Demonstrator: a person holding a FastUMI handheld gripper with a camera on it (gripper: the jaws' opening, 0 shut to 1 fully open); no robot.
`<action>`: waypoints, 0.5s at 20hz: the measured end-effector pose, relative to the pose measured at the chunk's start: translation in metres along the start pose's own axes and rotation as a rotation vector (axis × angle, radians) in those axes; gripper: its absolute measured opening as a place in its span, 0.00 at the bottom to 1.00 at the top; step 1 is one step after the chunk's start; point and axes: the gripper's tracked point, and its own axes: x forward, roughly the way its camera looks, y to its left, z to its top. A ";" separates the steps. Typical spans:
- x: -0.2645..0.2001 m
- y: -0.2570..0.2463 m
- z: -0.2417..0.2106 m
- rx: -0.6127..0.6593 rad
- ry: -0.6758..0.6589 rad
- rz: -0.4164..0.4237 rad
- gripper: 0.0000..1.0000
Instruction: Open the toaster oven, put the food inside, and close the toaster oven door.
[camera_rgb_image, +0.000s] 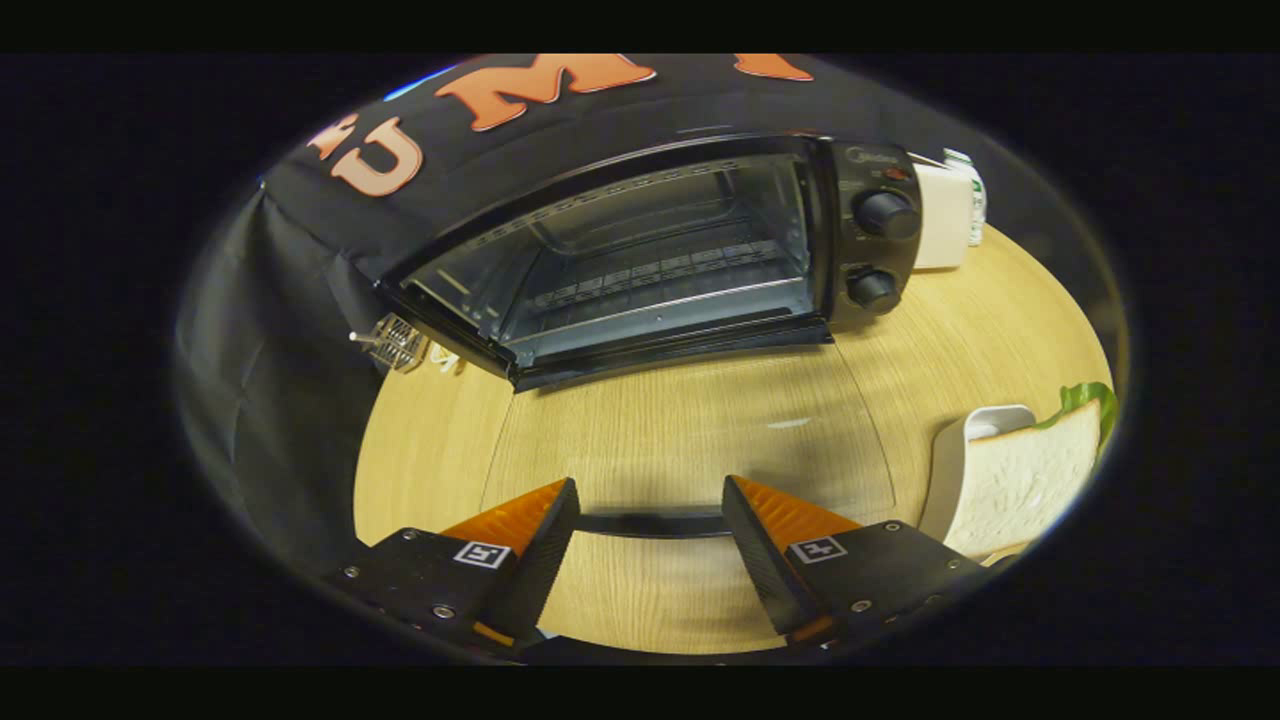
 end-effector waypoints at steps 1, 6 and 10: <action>-0.007 0.000 0.005 0.019 -0.019 0.014 0.87; -0.059 -0.030 0.043 0.000 -0.139 -0.021 0.87; -0.098 -0.073 0.068 -0.036 -0.198 -0.094 0.88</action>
